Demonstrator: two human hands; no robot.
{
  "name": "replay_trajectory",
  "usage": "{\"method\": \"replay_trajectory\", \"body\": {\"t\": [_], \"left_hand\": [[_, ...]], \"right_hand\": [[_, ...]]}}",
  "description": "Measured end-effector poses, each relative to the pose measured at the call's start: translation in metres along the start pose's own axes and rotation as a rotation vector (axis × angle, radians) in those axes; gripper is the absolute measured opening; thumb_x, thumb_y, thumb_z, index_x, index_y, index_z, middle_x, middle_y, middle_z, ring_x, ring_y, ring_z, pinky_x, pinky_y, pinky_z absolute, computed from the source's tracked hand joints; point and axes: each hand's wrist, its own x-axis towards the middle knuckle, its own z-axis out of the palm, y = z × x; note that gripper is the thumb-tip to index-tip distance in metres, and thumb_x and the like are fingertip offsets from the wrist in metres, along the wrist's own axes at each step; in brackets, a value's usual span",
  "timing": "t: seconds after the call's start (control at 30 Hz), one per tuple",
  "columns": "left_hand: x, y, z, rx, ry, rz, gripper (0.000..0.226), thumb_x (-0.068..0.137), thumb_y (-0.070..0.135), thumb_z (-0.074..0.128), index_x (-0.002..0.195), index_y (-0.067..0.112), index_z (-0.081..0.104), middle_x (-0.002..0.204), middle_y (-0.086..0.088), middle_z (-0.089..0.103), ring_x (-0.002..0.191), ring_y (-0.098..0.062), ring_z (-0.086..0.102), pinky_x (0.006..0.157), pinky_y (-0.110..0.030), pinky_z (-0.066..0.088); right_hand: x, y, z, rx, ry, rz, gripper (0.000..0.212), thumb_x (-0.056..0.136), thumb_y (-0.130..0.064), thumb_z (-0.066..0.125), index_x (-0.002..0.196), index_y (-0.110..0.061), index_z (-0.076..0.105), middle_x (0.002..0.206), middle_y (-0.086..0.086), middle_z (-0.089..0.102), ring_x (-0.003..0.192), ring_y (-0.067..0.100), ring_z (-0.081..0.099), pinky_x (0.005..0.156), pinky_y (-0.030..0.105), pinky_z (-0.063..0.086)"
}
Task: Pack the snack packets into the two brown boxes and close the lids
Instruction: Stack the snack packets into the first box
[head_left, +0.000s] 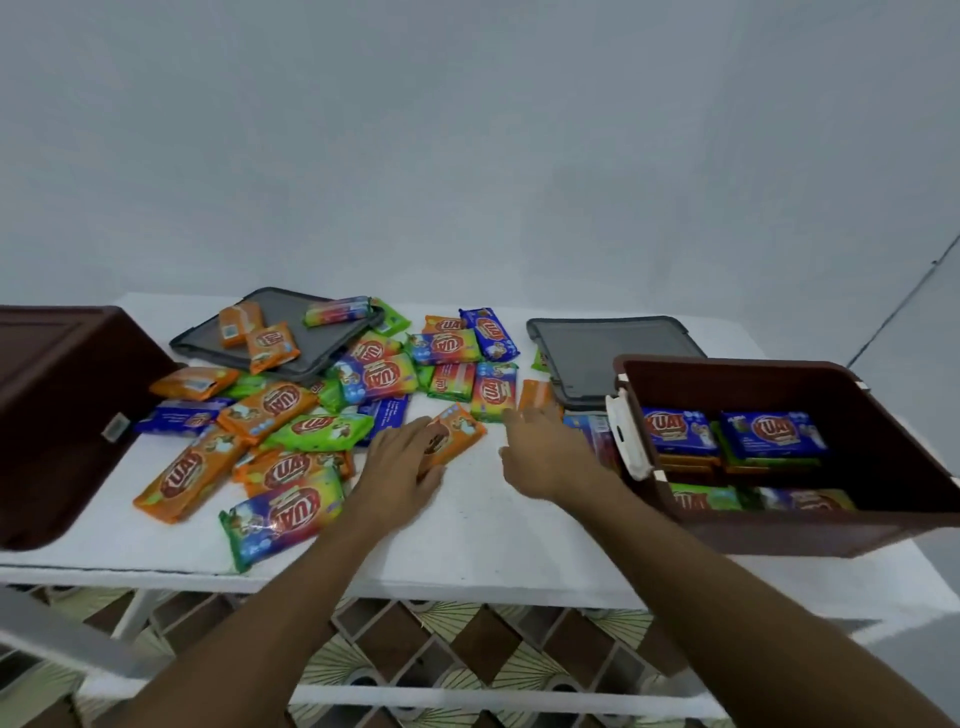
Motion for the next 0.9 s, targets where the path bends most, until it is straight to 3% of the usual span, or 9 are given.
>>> {"method": "replay_trajectory", "body": {"t": [0.1, 0.17, 0.33, 0.5, 0.57, 0.67, 0.73, 0.8, 0.9], "left_hand": [[-0.006, 0.001, 0.001, -0.173, 0.013, -0.127, 0.066, 0.087, 0.032, 0.060, 0.146, 0.018, 0.033, 0.134, -0.009, 0.047, 0.120, -0.026, 0.040, 0.100, -0.042, 0.040], [-0.006, 0.004, -0.003, -0.246, 0.012, -0.177, 0.075, 0.085, 0.030, 0.064, 0.149, 0.022, 0.026, 0.133, -0.007, 0.045, 0.123, -0.023, 0.038, 0.098, -0.043, 0.043], [-0.008, 0.002, -0.005, -0.304, -0.002, -0.200, 0.081, 0.082, 0.030, 0.067, 0.149, 0.027, 0.022, 0.137, -0.003, 0.042, 0.128, -0.018, 0.033, 0.101, -0.042, 0.042], [-0.010, 0.004, -0.009, -0.296, 0.016, -0.151, 0.084, 0.075, 0.029, 0.069, 0.147, 0.028, 0.025, 0.133, 0.002, 0.044, 0.126, -0.017, 0.033, 0.103, -0.039, 0.039], [-0.012, 0.004, -0.010, -0.283, 0.030, -0.126, 0.084, 0.073, 0.028, 0.068, 0.145, 0.028, 0.026, 0.134, 0.002, 0.043, 0.125, -0.016, 0.033, 0.103, -0.037, 0.039], [-0.014, 0.004, -0.010, -0.303, 0.057, -0.111, 0.083, 0.074, 0.025, 0.069, 0.145, 0.026, 0.025, 0.136, 0.002, 0.040, 0.122, -0.012, 0.038, 0.096, -0.029, 0.040], [-0.016, 0.004, -0.011, -0.319, 0.057, -0.105, 0.083, 0.074, 0.025, 0.070, 0.145, 0.025, 0.026, 0.135, 0.002, 0.039, 0.117, -0.008, 0.039, 0.090, -0.025, 0.039], [-0.016, 0.004, -0.010, -0.320, 0.056, -0.090, 0.081, 0.073, 0.027, 0.071, 0.142, 0.025, 0.027, 0.132, 0.002, 0.041, 0.115, -0.009, 0.043, 0.087, -0.025, 0.040], [-0.018, 0.006, -0.012, -0.300, 0.055, -0.094, 0.078, 0.072, 0.027, 0.072, 0.138, 0.024, 0.030, 0.127, 0.003, 0.043, 0.109, -0.006, 0.042, 0.085, -0.023, 0.039]], "right_hand": [[0.004, -0.001, 0.050, 0.088, 0.129, 0.114, 0.067, 0.098, -0.038, 0.043, 0.153, -0.011, 0.015, 0.159, 0.013, 0.017, 0.146, 0.032, 0.012, 0.115, 0.047, 0.022], [0.002, -0.004, 0.069, 0.064, 0.278, 0.132, 0.065, 0.097, -0.039, 0.042, 0.151, -0.010, 0.021, 0.156, 0.013, 0.025, 0.144, 0.030, 0.020, 0.117, 0.044, 0.019], [-0.007, -0.009, 0.085, 0.051, 0.501, 0.133, 0.055, 0.088, -0.055, 0.054, 0.125, -0.015, 0.050, 0.133, 0.012, 0.045, 0.122, 0.030, 0.039, 0.100, 0.042, 0.042], [-0.005, -0.013, 0.079, 0.293, 0.441, 0.271, 0.056, 0.087, -0.045, 0.064, 0.130, -0.014, 0.046, 0.149, 0.010, 0.028, 0.133, 0.030, 0.032, 0.104, 0.043, 0.042], [-0.005, -0.015, 0.072, 0.380, 0.469, 0.279, 0.047, 0.086, -0.034, 0.067, 0.122, -0.014, 0.046, 0.137, 0.009, 0.042, 0.121, 0.027, 0.046, 0.094, 0.038, 0.048], [-0.009, -0.013, 0.057, 0.706, 0.483, 0.338, 0.029, 0.087, -0.024, 0.063, 0.110, -0.019, 0.045, 0.099, 0.000, 0.059, 0.085, 0.016, 0.060, 0.068, 0.031, 0.053], [-0.007, -0.007, 0.046, 1.125, 0.495, 0.450, 0.017, 0.094, -0.017, 0.054, 0.110, -0.021, 0.049, 0.103, 0.002, 0.063, 0.082, 0.012, 0.063, 0.063, 0.027, 0.053], [-0.006, -0.003, 0.039, 1.506, 0.441, 0.584, 0.023, 0.097, -0.013, 0.048, 0.116, -0.025, 0.052, 0.117, 0.004, 0.061, 0.090, 0.017, 0.068, 0.062, 0.029, 0.055], [-0.005, -0.003, 0.033, 1.667, 0.371, 0.651, 0.026, 0.099, -0.012, 0.047, 0.120, -0.026, 0.052, 0.115, 0.006, 0.063, 0.089, 0.021, 0.070, 0.068, 0.034, 0.058]]}}
